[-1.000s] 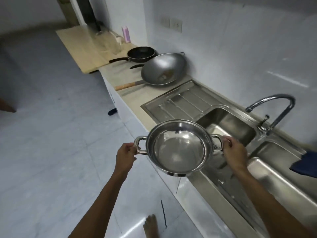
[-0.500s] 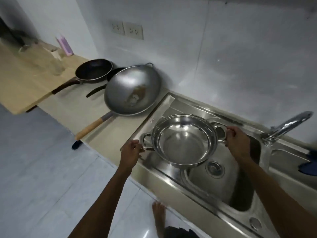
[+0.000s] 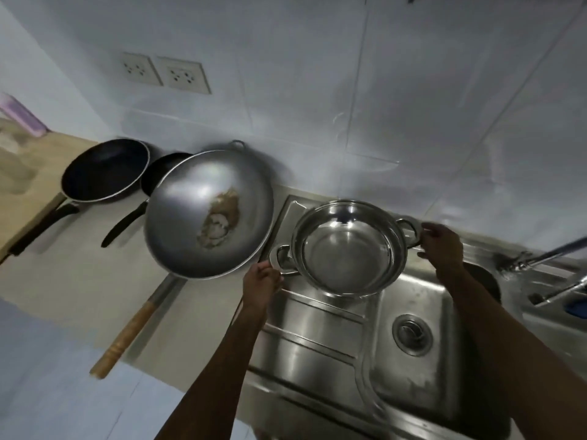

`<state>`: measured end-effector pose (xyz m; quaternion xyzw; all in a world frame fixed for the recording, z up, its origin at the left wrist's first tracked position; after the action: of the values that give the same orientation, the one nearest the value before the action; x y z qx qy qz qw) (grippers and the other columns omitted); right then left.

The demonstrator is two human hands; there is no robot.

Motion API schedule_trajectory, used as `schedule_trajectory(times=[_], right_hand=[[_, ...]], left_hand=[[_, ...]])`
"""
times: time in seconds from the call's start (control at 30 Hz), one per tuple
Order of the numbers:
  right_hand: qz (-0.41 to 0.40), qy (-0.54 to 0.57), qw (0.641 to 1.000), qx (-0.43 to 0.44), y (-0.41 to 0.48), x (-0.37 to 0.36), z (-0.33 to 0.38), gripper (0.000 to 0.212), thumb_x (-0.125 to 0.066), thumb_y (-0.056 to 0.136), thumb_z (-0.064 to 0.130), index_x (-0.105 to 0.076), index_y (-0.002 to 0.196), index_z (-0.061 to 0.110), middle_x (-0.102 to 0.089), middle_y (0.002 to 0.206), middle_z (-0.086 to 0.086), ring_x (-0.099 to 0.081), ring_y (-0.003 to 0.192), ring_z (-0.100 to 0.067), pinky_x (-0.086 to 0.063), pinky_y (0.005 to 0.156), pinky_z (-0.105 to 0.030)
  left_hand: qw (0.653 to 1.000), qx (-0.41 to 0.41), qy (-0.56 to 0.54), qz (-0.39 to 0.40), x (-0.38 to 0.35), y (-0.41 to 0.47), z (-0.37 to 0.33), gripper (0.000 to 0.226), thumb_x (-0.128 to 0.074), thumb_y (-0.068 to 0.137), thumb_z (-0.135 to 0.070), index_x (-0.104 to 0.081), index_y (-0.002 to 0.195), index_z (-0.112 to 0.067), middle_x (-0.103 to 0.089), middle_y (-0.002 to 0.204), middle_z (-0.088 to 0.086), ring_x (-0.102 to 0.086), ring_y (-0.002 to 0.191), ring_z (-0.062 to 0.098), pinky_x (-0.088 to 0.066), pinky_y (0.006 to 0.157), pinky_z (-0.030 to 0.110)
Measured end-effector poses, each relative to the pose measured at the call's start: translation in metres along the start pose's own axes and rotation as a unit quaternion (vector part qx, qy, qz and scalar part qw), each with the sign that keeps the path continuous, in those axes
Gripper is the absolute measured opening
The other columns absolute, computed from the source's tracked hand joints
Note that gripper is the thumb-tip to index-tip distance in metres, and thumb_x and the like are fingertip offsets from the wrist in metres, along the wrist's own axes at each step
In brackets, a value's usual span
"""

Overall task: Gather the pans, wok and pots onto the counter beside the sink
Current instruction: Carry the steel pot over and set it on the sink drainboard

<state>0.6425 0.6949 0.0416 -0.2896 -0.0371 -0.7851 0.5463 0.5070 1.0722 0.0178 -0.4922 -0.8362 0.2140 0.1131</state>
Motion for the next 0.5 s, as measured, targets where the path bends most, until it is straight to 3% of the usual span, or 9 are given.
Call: schedule_trajectory(times=[0.1,0.2,0.37,0.5], right_hand=[[-0.003,0.026,1.000,-0.016,0.008,-0.003,-0.001,0.034,-0.062,0.089,0.009,-0.071,0.121,0.015,-0.075,0.107,-0.010,-0.071,0.079,-0.022,-0.059,0.054,-0.024],[-0.009,0.041,0.999,-0.025,0.014,-0.006,-0.005,0.035,-0.062,0.088,0.011,-0.071,0.121,0.016,-0.076,0.106,-0.011,-0.070,0.078,-0.020,-0.060,0.053,-0.023],[-0.024,0.060,0.997,-0.037,0.023,-0.010,-0.013,0.037,-0.060,0.089,0.006,-0.070,0.124,0.013,-0.074,0.111,-0.017,-0.068,0.081,-0.025,-0.062,0.077,-0.043],[-0.018,0.085,0.995,-0.044,0.023,-0.016,-0.013,0.037,-0.061,0.089,0.007,-0.067,0.126,0.011,-0.073,0.115,-0.018,-0.072,0.091,-0.033,-0.061,0.076,-0.043]], left_hand=[[1.000,0.006,0.009,0.012,-0.009,0.015,-0.001,0.017,-0.059,0.087,0.009,-0.068,0.094,-0.003,-0.061,0.069,0.006,-0.053,0.060,0.014,-0.047,0.053,0.022],[1.000,0.021,-0.001,0.007,-0.015,0.023,0.000,0.030,-0.060,0.087,0.012,-0.064,0.116,0.007,-0.063,0.081,0.014,-0.055,0.062,0.015,-0.049,0.058,0.024],[0.999,0.008,-0.040,0.006,-0.031,0.022,-0.003,0.042,-0.054,0.090,0.019,-0.057,0.129,0.004,-0.066,0.102,0.017,-0.061,0.078,0.014,-0.052,0.071,0.025],[0.998,-0.007,-0.059,0.019,-0.035,0.018,-0.001,0.051,-0.051,0.090,0.020,-0.057,0.134,-0.003,-0.068,0.113,0.016,-0.063,0.093,0.018,-0.051,0.087,0.032]])
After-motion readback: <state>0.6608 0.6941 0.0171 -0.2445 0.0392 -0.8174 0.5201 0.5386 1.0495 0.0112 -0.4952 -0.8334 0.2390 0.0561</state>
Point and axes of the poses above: each hand's wrist, its own y-axis towards the middle knuckle, its own x-axis out of the back of the hand, z = x × y, the point moved 3 cm from there along y, towards the middle knuckle
